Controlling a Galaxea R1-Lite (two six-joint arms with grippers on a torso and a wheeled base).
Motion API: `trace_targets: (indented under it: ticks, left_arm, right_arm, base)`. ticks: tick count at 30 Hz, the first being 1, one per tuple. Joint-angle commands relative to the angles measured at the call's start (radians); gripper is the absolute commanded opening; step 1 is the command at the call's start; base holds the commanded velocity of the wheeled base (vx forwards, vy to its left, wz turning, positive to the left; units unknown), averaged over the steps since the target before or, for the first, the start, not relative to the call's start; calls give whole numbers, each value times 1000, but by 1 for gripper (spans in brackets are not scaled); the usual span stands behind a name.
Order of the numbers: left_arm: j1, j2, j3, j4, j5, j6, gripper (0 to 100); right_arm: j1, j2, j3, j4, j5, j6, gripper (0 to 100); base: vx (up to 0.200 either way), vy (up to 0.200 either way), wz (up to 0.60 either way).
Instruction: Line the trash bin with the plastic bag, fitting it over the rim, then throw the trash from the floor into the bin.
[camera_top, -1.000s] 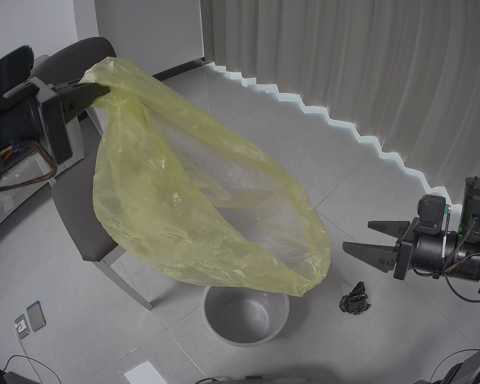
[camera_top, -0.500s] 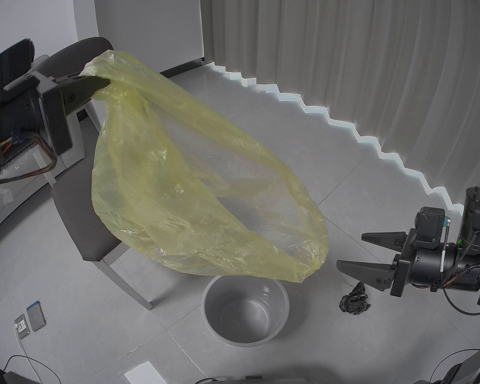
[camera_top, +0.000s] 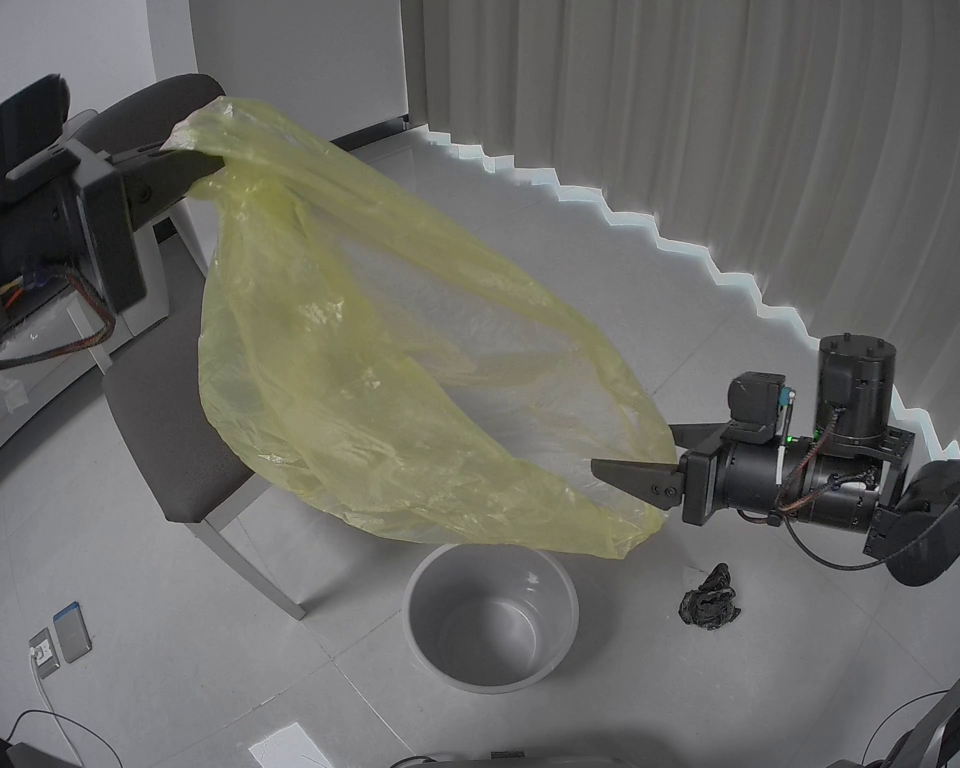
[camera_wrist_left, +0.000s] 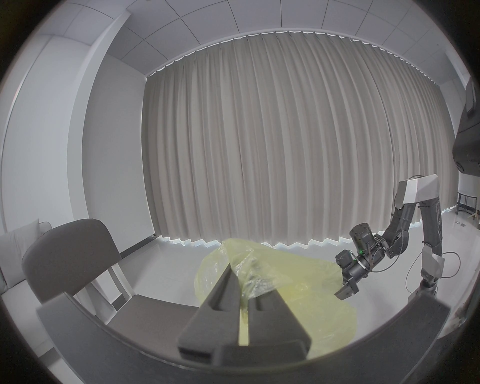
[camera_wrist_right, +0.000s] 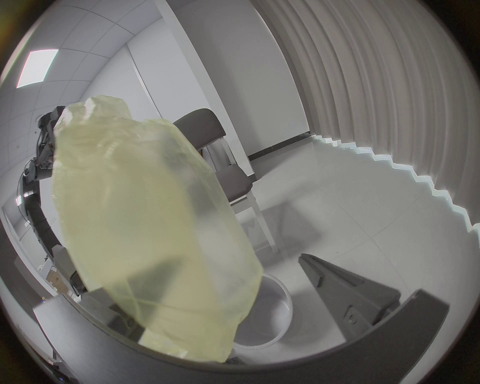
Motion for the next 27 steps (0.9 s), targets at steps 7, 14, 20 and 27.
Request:
trace_targets:
  ticks: [7, 14, 20, 27]
  left_arm:
    - [-3, 3, 8, -1, -22, -3, 0]
    - [-12, 1, 57, 4, -8, -26, 0]
    - [-21, -1, 239, -5, 129, -164, 0]
    - [-108, 41, 385, -11, 250, -475, 0]
  right_arm:
    - [-7, 84, -34, -4, 0, -1, 0]
    - [-19, 80, -3, -2, -9, -2, 0]
    - [-41, 71, 73, -1, -13, -5, 0]
    - [-79, 34, 166, 10, -13, -13, 0]
  base:
    - [0, 0, 0]
    - [0, 0, 0]
    - [0, 0, 0]
    - [0, 0, 0]
